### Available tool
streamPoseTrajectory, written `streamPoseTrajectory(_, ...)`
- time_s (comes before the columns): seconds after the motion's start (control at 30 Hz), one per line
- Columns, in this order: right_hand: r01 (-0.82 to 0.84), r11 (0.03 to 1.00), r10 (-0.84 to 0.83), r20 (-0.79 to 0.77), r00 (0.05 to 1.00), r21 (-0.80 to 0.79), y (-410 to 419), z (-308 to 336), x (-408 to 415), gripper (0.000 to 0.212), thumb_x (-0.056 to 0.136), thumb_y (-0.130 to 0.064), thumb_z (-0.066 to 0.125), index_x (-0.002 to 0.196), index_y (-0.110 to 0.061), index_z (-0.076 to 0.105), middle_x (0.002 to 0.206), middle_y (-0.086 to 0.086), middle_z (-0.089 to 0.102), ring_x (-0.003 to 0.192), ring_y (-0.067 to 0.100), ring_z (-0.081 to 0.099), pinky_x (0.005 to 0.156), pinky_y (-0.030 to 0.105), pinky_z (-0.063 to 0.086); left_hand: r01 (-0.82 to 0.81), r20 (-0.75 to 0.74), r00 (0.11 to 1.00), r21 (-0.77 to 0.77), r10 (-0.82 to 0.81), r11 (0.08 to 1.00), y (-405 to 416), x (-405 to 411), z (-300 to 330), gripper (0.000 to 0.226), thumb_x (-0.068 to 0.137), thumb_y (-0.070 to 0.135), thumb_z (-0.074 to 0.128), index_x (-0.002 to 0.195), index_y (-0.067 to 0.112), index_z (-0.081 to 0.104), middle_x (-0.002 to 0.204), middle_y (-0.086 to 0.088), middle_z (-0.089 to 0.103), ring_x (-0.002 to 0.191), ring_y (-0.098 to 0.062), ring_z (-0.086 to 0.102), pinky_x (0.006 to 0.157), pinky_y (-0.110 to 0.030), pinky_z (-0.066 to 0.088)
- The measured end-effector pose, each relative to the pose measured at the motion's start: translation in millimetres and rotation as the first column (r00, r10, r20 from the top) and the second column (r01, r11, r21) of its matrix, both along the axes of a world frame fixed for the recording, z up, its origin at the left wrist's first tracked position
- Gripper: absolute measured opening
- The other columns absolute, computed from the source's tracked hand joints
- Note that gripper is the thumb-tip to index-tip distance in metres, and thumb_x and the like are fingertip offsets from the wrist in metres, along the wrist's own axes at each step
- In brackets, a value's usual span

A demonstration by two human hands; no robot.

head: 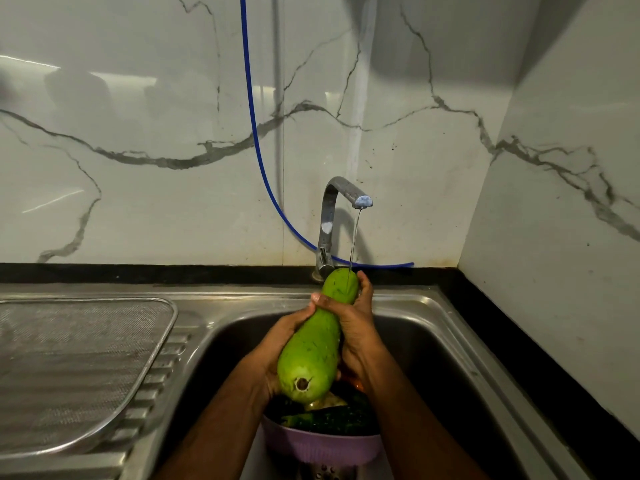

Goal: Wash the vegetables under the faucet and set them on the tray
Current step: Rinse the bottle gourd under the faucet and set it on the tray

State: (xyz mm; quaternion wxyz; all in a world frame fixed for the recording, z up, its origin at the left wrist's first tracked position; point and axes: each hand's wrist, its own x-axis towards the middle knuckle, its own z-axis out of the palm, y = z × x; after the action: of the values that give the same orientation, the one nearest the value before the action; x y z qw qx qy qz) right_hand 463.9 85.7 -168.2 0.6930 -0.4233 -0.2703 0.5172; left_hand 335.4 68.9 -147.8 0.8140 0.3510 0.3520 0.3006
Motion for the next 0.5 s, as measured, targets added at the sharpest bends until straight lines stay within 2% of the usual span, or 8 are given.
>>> streamPoseTrajectory(0.07,0.039,0.998,-0.041,0.058,0.997,0.041,3,3,3,0.104,0.069,0.010,0.086,0.146,-0.043,0.039,0.128,0.000,0.059,0.110,0.030,0.066,0.081,0.046,0.063,-0.088,-0.041,0.995,0.067,0.091,0.994,1,8,-1,0.044,0.098,0.043,0.054,0.119,0.007,0.067,0.098,-0.021,0.075,0.080,-0.034,0.073,0.068,-0.043,0.060)
streamPoseTrajectory(0.13,0.089,0.995,-0.092,0.089,0.992,0.035,4,2,3,0.094,0.072,0.004,0.087,0.143,-0.040,0.044,0.125,0.002,0.064,0.109,0.028,0.068,0.086,0.047,0.063,-0.144,-0.193,0.962,0.248,0.195,0.958,4,15,-9,0.043,0.098,0.045,0.055,0.114,0.009,0.071,0.099,-0.015,0.077,0.089,-0.029,0.074,0.082,-0.043,0.059)
streamPoseTrajectory(0.2,0.129,0.991,-0.125,0.090,0.988,-0.035,5,-1,4,0.083,0.074,-0.005,0.089,0.138,-0.037,0.047,0.123,0.007,0.067,0.107,0.028,0.070,0.089,0.050,0.062,-0.061,-0.411,0.853,0.534,0.322,0.843,8,18,-18,0.057,0.087,0.065,0.053,0.110,0.017,0.074,0.099,-0.007,0.078,0.094,-0.024,0.073,0.091,-0.046,0.057)
streamPoseTrajectory(0.27,0.161,0.977,-0.154,0.064,0.986,-0.139,7,-3,5,0.076,0.075,-0.008,0.089,0.135,-0.030,0.047,0.117,0.011,0.068,0.102,0.030,0.071,0.088,0.050,0.062,0.138,-0.574,0.676,0.715,0.462,0.686,7,16,-24,0.070,0.076,0.080,0.040,0.109,0.027,0.071,0.105,-0.002,0.075,0.100,-0.023,0.069,0.092,-0.045,0.054)
streamPoseTrajectory(0.33,0.188,0.957,-0.190,0.011,0.982,-0.223,10,-3,5,0.074,0.072,-0.011,0.090,0.133,-0.019,0.049,0.112,0.014,0.069,0.097,0.031,0.072,0.083,0.047,0.063,0.263,-0.609,0.531,0.779,0.589,0.568,9,14,-31,0.069,0.076,0.085,0.034,0.109,0.033,0.065,0.104,-0.001,0.073,0.100,-0.025,0.067,0.089,-0.044,0.054)
streamPoseTrajectory(0.37,0.189,0.950,-0.200,-0.018,0.980,-0.250,11,-3,5,0.076,0.068,-0.013,0.093,0.132,-0.017,0.052,0.111,0.015,0.070,0.095,0.032,0.072,0.082,0.046,0.063,0.307,-0.601,0.487,0.797,0.634,0.521,10,13,-33,0.068,0.076,0.086,0.033,0.111,0.035,0.062,0.103,0.000,0.073,0.099,-0.025,0.068,0.087,-0.044,0.054)
streamPoseTrajectory(0.43,0.219,0.939,-0.245,-0.065,0.967,-0.266,12,-2,5,0.076,0.064,-0.017,0.096,0.129,-0.016,0.057,0.109,0.015,0.072,0.094,0.034,0.073,0.082,0.049,0.063,0.365,-0.561,0.455,0.826,0.691,0.431,9,11,-34,0.066,0.077,0.087,0.036,0.120,0.041,0.055,0.104,0.002,0.073,0.097,-0.022,0.068,0.085,-0.041,0.055)
streamPoseTrajectory(0.5,0.269,0.924,-0.308,-0.115,0.944,-0.272,12,-1,5,0.075,0.060,-0.020,0.099,0.124,-0.016,0.060,0.108,0.016,0.073,0.094,0.037,0.074,0.081,0.055,0.063,0.359,-0.514,0.471,0.854,0.717,0.376,9,8,-33,0.065,0.077,0.083,0.048,0.129,0.043,0.053,0.111,0.006,0.072,0.102,-0.019,0.067,0.087,-0.036,0.054)
